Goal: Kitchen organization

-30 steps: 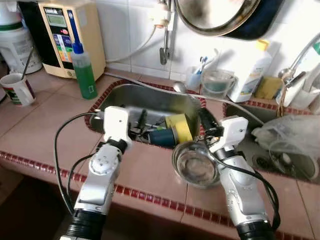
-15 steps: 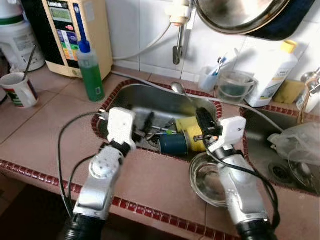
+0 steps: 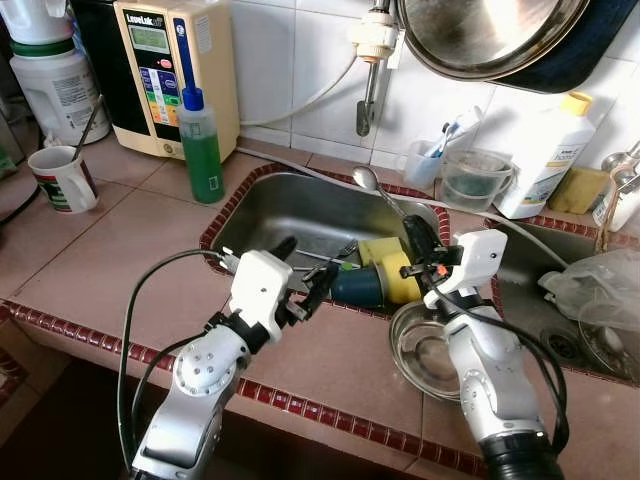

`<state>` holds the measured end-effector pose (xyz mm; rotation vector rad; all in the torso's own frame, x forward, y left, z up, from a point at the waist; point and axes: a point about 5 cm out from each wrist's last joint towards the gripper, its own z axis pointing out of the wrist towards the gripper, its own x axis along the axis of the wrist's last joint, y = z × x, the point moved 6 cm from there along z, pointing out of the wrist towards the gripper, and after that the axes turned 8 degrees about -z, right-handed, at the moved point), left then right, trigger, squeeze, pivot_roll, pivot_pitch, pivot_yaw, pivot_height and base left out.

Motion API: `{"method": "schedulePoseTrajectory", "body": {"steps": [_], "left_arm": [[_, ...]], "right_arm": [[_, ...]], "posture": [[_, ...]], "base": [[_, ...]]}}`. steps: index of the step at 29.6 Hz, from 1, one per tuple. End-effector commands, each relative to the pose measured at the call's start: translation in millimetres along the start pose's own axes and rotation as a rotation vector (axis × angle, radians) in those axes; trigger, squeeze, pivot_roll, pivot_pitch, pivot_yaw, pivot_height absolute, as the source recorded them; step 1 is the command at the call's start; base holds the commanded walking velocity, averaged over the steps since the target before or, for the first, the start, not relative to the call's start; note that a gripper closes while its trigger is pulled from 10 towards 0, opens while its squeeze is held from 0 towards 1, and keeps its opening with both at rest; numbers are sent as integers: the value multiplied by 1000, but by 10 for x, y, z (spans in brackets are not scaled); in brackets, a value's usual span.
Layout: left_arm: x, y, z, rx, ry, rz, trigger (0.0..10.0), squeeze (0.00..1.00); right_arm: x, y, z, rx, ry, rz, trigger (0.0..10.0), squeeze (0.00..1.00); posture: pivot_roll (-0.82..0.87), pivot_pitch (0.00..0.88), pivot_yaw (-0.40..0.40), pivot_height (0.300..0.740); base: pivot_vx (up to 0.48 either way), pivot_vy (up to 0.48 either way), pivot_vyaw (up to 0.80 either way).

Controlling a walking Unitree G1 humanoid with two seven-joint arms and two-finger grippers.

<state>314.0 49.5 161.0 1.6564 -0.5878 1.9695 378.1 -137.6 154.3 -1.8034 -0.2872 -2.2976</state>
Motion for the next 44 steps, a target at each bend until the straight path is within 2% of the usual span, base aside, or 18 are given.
{"method": "schedulePoseTrajectory", "body": {"steps": [1,8,17,26,36,37,41,42,43,44], "left_arm": [[67,89,13,-36,18,0,10000,0],[127,261,-5,-90,24,-31,10000,0],[70,550,-126,-155,-9,-66,10000,0],[57,653,-204,-169,-35,-91,10000,0],[62,658,-217,-173,-42,-95,10000,0],[64,659,-217,-174,-43,-95,10000,0],[66,658,-214,-174,-43,-94,10000,0],[70,659,-212,-173,-42,-97,10000,0],[71,659,-210,-173,-42,-98,10000,0],[71,659,-210,-173,-42,-98,10000,0]], "right_arm": [[34,50,39,2,3,9,10000,0],[58,152,122,34,-20,19,10000,0],[-46,108,137,110,-84,40,10000,0],[-105,19,82,195,-156,113,10000,0],[-121,41,39,182,-166,139,10000,0],[-124,44,34,180,-170,145,10000,161],[-125,61,29,174,-175,148,10000,165],[-125,61,24,174,-177,152,10000,184],[-128,61,22,173,-179,157,10000,294],[-128,61,22,173,-179,157,10000,294]], "posture": [[-18,79,-40,740],[-11,90,-38,740],[-2,121,-37,740],[-1,153,-34,740],[-5,152,-32,740],[-6,152,-32,740],[-7,152,-32,740],[-7,151,-33,740],[-7,151,-33,740],[-7,151,-33,740]], "base": [[0,0,0],[0,0,0],[0,0,0],[0,0,0],[0,0,0],[0,0,0],[0,0,0],[0,0,0],[0,0,0],[0,0,0]]}}
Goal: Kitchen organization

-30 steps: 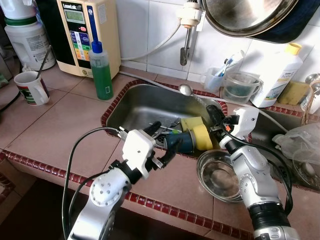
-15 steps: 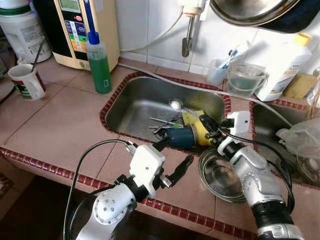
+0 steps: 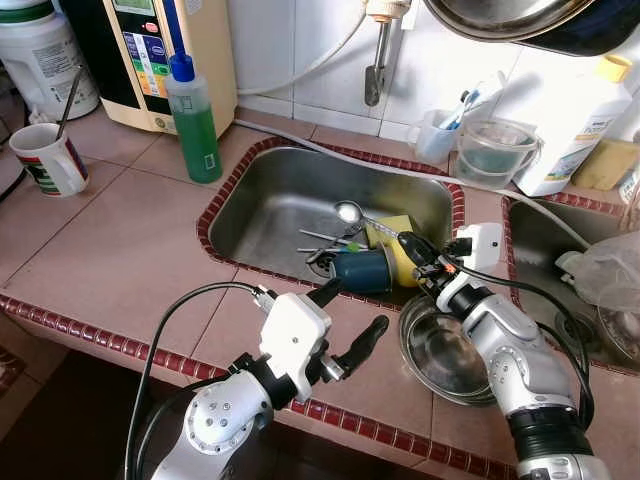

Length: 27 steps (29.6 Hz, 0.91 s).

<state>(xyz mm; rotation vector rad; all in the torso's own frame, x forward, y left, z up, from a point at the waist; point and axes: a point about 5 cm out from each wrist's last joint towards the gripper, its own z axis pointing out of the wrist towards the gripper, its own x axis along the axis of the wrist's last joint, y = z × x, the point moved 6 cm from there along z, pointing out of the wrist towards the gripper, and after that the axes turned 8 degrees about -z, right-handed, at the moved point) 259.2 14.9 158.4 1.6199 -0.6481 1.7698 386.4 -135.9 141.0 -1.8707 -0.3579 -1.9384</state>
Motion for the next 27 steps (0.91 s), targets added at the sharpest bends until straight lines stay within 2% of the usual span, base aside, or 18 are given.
{"method": "schedulePoseTrajectory", "body": {"steps": [1,18,24,27], "left_arm": [[51,52,10,-22,13,1,10000,0],[68,20,36,-17,17,4,10000,0],[77,-39,49,-6,21,19,10000,0],[93,-178,82,32,31,43,10000,0]], "right_arm": [[22,48,-43,-12,3,3,10000,1000],[149,49,-24,-9,55,3,10000,1000],[195,65,-13,-20,79,-9,10000,1000],[262,67,13,-46,120,-10,10000,1000]], "posture": [[-7,151,-33,740],[-7,146,-28,740],[-4,138,-28,740],[-3,113,-29,740]], "base": [[0,0,0],[0,0,0],[0,0,0],[0,0,0]]}}
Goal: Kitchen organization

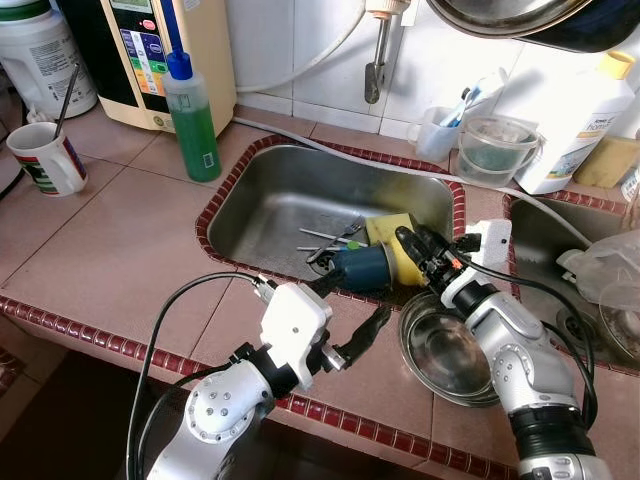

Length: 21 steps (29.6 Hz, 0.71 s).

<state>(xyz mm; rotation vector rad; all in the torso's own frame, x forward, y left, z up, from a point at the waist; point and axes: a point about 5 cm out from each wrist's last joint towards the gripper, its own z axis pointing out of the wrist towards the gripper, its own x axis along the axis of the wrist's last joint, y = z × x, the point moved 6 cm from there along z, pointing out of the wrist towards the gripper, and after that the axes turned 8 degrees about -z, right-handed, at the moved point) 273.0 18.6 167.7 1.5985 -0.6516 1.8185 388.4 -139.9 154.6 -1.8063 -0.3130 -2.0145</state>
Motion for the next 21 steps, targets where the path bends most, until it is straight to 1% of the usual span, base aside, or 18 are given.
{"method": "schedulePoseTrajectory", "body": {"steps": [1,2,3,4,6,7,8,9,10,11,12,13,14,15,17,18,19,21], "left_arm": [[3,-83,13,26,5,19,10000,0],[9,-122,23,38,9,23,10000,0],[18,-215,39,67,14,45,10000,0],[20,-267,46,82,16,61,10000,0],[25,-341,47,106,18,61,10000,0],[27,-409,48,129,21,65,10000,0],[28,-438,48,139,22,69,10000,0],[29,-524,52,172,26,90,10000,0],[29,-524,52,172,26,90,10000,0],[32,-601,67,203,30,90,10000,0],[31,-637,72,218,32,89,10000,0],[20,-689,76,238,32,88,10000,0],[18,-746,73,265,37,90,10000,0],[14,-763,72,273,37,88,10000,0],[-12,-839,56,306,39,62,10000,0],[-31,-880,43,323,35,55,10000,0],[-52,-931,23,343,32,53,10000,0],[-59,-1001,-12,376,33,55,10000,0]], "right_arm": [[131,34,19,-27,50,-14,10000,1000],[143,26,25,-30,58,-18,10000,1000],[169,9,36,-40,76,-29,10000,1000],[178,2,41,-46,84,-41,10000,1000],[189,-5,42,-57,97,-50,10000,1000],[199,-17,39,-68,110,-67,10000,1000],[205,-23,36,-72,115,-77,10000,1000],[226,-31,26,-102,132,-121,10000,1000],[226,-31,26,-102,132,-121,10000,1000],[246,-66,15,-109,147,-139,10000,1000],[259,-74,7,-120,156,-144,10000,878],[278,-101,-7,-127,170,-146,10000,0],[294,-128,-28,-136,179,-180,10000,0],[300,-132,-36,-143,182,-198,10000,0],[307,-162,-64,-162,199,-202,10000,0],[299,-188,-80,-170,200,-227,10000,0],[288,-238,-102,-175,202,-272,10000,0],[255,-296,-129,-176,197,-294,10000,0]], "posture": [[-3,113,-29,740],[-2,105,-27,740],[-4,93,-24,740],[-4,93,-24,740],[-6,79,-19,740],[-4,71,-17,740],[-4,71,-17,740],[-7,57,-14,740],[-7,57,-14,740],[-8,49,-14,740],[-8,46,-13,740],[-9,45,-13,740],[-11,42,-11,740],[-11,42,-11,740],[-13,39,-12,740],[-14,37,-13,740],[-16,36,-12,740],[-15,36,-12,740]], "base": [[0,0,0],[0,0,0],[0,0,0],[0,0,0],[0,0,0],[0,0,0],[0,0,0],[0,0,0],[0,0,0],[0,0,0],[0,0,0],[0,0,0],[0,0,0],[0,0,0],[0,0,0],[0,0,0],[0,0,0],[0,0,0]]}}
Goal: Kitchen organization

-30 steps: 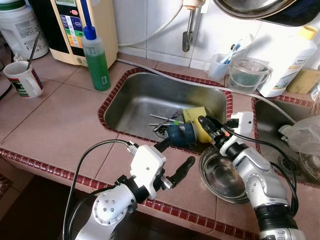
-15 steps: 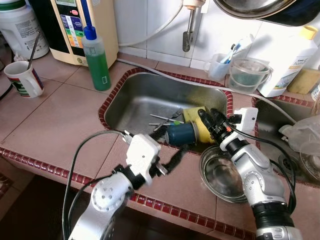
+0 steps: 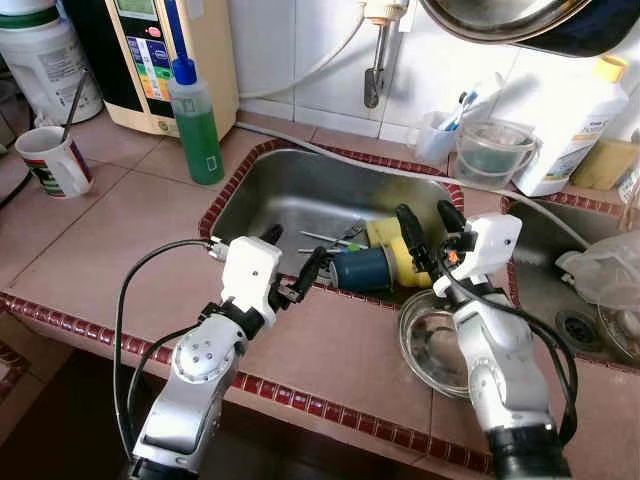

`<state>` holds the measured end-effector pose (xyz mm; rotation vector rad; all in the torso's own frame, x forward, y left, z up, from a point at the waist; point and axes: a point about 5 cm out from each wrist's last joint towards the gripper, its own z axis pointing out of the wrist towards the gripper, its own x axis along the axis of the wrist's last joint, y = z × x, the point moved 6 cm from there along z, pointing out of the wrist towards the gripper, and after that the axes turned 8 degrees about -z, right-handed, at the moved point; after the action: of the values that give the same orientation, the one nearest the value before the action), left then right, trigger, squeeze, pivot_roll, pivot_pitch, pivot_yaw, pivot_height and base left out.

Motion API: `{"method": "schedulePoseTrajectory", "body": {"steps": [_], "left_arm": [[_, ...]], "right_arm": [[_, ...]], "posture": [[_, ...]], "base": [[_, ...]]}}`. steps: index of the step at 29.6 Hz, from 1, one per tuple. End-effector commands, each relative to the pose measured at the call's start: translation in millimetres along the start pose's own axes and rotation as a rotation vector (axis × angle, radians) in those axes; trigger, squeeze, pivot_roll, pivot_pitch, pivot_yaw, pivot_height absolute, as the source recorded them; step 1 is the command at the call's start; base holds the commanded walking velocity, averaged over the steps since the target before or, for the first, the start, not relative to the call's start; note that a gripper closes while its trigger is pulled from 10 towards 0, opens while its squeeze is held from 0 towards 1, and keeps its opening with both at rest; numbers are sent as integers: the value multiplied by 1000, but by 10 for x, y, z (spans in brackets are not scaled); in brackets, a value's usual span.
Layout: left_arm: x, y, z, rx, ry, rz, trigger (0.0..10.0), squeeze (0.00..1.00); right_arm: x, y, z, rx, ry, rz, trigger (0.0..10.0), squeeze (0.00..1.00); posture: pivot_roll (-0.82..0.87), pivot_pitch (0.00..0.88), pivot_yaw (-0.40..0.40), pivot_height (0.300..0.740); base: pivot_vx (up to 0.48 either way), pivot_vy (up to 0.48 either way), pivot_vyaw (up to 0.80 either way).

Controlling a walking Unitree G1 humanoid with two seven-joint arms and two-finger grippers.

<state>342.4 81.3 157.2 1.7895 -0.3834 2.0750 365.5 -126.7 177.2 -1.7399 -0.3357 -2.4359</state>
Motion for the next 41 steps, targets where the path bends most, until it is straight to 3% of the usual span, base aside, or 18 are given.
{"method": "schedulePoseTrajectory", "body": {"steps": [1,9,20,41], "left_arm": [[8,-97,-1,40,9,-2,10000,0],[42,-287,-49,105,26,-7,10000,0],[43,-260,-40,103,40,1,10000,0],[55,-231,-63,79,49,-6,10000,0]], "right_arm": [[43,-55,-27,0,16,-38,10000,0],[66,-35,-79,-70,19,-67,10000,0],[54,41,-88,-147,5,-177,10000,0],[7,-10,-82,-131,-16,-197,10000,0]], "posture": [[-15,36,-12,740],[-11,35,-12,740],[-18,31,-8,740],[-12,23,-7,740]], "base": [[0,0,0],[0,0,0],[0,0,0],[0,-12,0]]}}
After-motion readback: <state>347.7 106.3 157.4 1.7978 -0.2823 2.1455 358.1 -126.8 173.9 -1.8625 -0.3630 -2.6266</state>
